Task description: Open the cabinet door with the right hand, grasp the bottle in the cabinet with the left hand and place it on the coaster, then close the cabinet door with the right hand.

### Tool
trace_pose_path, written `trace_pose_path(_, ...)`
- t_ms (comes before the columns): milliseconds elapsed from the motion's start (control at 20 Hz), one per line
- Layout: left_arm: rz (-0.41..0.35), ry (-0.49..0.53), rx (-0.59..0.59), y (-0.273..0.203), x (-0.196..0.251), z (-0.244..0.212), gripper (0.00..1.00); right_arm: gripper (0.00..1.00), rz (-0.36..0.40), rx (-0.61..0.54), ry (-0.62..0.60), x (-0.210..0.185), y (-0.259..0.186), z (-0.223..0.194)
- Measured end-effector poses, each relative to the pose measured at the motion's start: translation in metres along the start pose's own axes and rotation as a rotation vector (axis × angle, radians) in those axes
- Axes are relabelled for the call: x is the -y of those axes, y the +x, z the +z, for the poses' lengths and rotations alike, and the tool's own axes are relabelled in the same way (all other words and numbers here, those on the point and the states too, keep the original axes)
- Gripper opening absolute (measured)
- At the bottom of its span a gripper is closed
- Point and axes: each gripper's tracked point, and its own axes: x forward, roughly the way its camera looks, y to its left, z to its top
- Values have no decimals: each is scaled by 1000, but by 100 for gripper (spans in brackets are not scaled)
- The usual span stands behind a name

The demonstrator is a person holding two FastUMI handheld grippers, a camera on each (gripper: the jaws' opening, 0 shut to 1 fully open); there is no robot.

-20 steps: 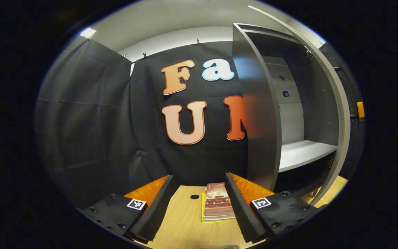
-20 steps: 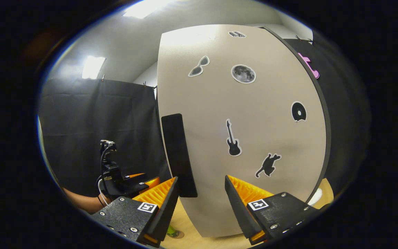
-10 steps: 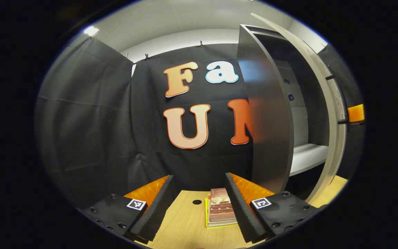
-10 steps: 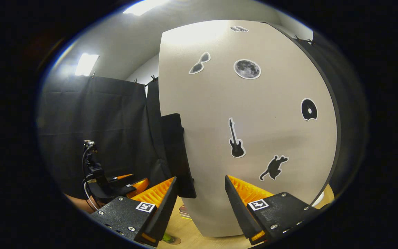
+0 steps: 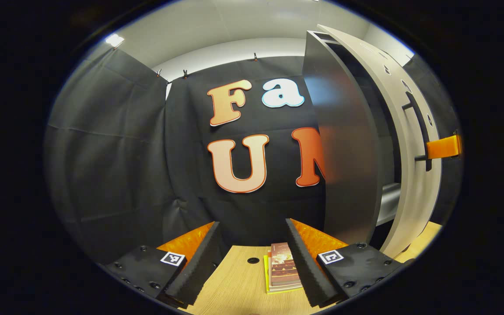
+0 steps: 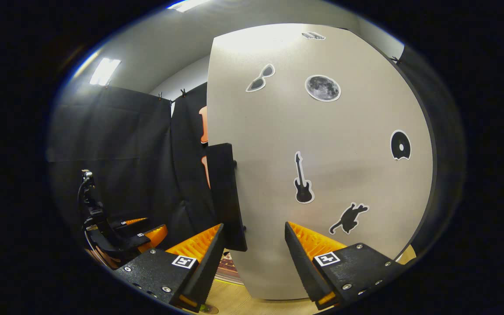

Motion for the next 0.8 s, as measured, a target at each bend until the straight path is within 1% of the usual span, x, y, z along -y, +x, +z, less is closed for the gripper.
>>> trace_pose_path(150,7,19,-8,3,2,-2,96,83,-16,7,-4,2,4,-1)
trace_pose_path(300,0,6,-30,1,6,-8,94,83,-39,7,15,2,8,-2)
trace_pose_path(400,9,20,-29,2,4,-3,94,83,-55,-1,6,3,9,-2)
trace_pose_path(450,6,15,-29,2,7,0,96,83,-66,-9,-5,5,9,-2)
trace_pose_path(500,-4,2,-30,1,13,4,94,83,-83,-6,-20,8,6,1)
trace_pose_path(650,-41,-24,-38,-2,36,17,94,83,-110,54,-55,21,-11,22)
trace_pose_path(800,-77,-49,-33,-12,64,36,96,83,-160,76,-75,47,-46,36)
